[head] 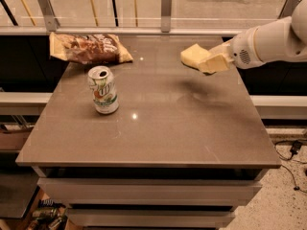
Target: Pick sponge
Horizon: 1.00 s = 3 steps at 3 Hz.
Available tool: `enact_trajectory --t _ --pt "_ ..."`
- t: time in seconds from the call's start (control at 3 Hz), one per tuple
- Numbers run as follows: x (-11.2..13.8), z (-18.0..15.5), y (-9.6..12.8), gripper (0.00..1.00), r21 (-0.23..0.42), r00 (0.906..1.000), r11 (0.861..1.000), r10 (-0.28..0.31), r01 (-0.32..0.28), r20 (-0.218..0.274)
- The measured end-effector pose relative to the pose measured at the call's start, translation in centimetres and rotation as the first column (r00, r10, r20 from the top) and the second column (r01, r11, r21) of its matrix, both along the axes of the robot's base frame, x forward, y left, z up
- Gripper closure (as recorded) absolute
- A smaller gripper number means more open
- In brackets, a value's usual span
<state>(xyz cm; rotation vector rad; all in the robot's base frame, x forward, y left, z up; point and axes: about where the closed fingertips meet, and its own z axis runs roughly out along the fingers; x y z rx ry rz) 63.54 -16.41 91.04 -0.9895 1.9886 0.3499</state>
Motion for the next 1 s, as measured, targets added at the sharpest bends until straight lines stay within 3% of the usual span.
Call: enact_trajectory --t 0.67,1.0 --pt "-1.4 3.9 -1.6 1.0 0.018 0.9976 0.999 0.047 -0.048 0.051" --pt "-1.4 3.9 -1.6 1.0 0.018 0.9976 0.999 0.047 -0.048 0.051"
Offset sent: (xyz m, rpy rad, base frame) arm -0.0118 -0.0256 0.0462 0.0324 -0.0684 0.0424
